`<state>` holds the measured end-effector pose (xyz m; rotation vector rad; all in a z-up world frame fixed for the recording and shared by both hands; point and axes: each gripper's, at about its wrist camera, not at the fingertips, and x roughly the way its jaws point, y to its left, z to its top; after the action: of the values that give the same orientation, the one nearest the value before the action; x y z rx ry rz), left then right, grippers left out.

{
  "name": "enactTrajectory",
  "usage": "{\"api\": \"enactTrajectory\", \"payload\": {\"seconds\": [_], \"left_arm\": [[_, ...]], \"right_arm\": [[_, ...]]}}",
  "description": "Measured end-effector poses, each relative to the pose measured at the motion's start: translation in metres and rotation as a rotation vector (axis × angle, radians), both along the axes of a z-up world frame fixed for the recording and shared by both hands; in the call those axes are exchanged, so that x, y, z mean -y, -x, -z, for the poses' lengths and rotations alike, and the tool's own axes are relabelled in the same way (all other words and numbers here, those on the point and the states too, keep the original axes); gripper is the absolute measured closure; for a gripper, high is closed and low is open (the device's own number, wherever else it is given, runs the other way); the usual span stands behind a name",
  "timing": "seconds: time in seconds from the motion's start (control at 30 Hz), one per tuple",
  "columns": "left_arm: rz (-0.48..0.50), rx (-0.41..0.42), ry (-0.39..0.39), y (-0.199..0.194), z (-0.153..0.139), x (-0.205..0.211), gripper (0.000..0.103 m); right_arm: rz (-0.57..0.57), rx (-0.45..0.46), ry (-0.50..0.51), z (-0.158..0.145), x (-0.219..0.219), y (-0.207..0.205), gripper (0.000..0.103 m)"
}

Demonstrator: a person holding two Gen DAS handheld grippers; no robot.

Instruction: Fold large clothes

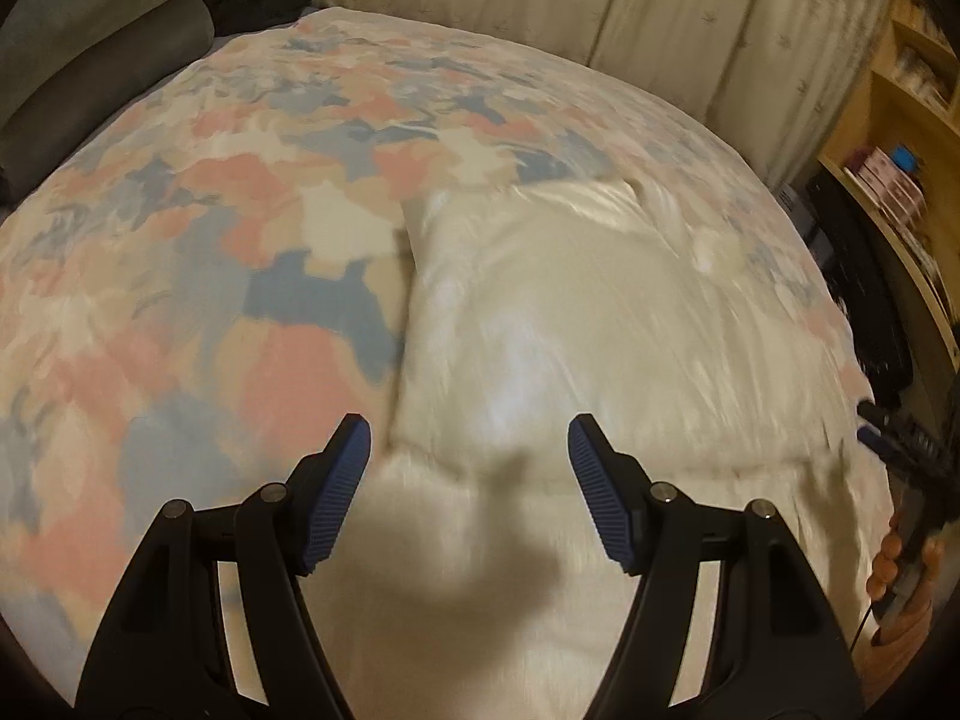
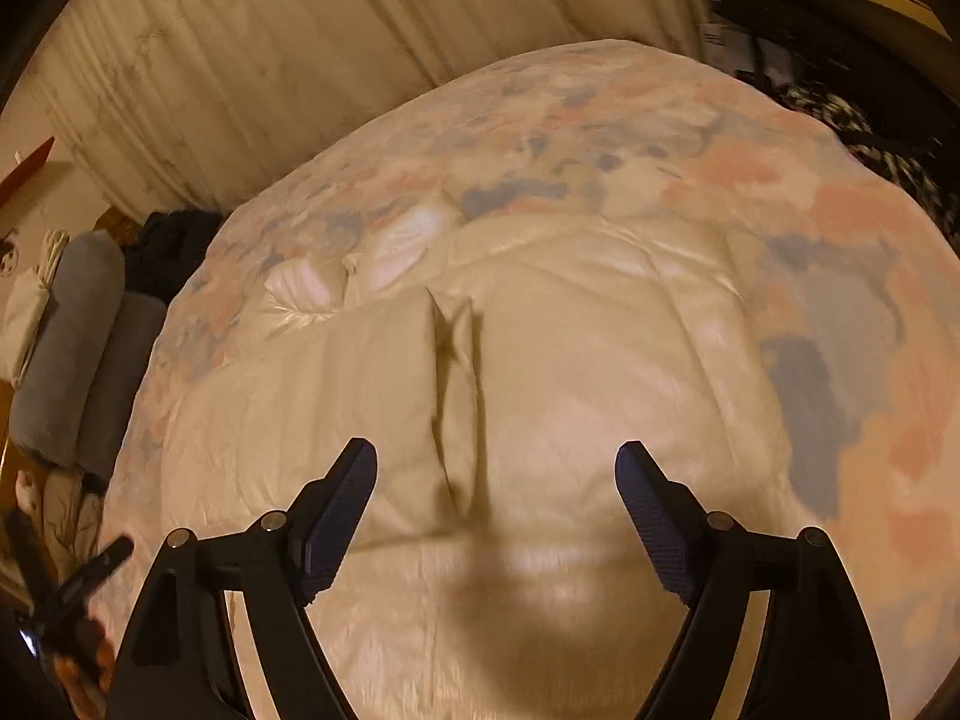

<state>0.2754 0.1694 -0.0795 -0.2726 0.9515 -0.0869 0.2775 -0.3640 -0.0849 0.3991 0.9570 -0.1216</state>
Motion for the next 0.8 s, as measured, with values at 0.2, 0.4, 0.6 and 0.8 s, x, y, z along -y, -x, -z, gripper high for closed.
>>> {"api": "enactTrajectory", "payload": {"seconds": [0.2,0.4,0.6,0.8], "left_arm": [[-0.037,-0.027,0.025,-0.057,0.008,-0.001,0.043],[0.014,-0.007,-0.011,-0.085,0.007,0.036,0.055],[0.046,0.034,-0.073,-0.107,0.017,0.083,0.055],[0.041,-0.013,-0.237,-0.127,0.065,0.113,0.054]], "right_arm": [[-0.089,-0.07,-0.063,0.029,0.01,-0.066,0.02],[-0.154,-0.057,-0.013,0.06,-0.011,-0.106,0.086],[-0.036,0.048,0.109,0.046,0.001,-0.108,0.086],[-0.069,-0.053,0.116,0.081,0.005,-0.114,0.059]]}}
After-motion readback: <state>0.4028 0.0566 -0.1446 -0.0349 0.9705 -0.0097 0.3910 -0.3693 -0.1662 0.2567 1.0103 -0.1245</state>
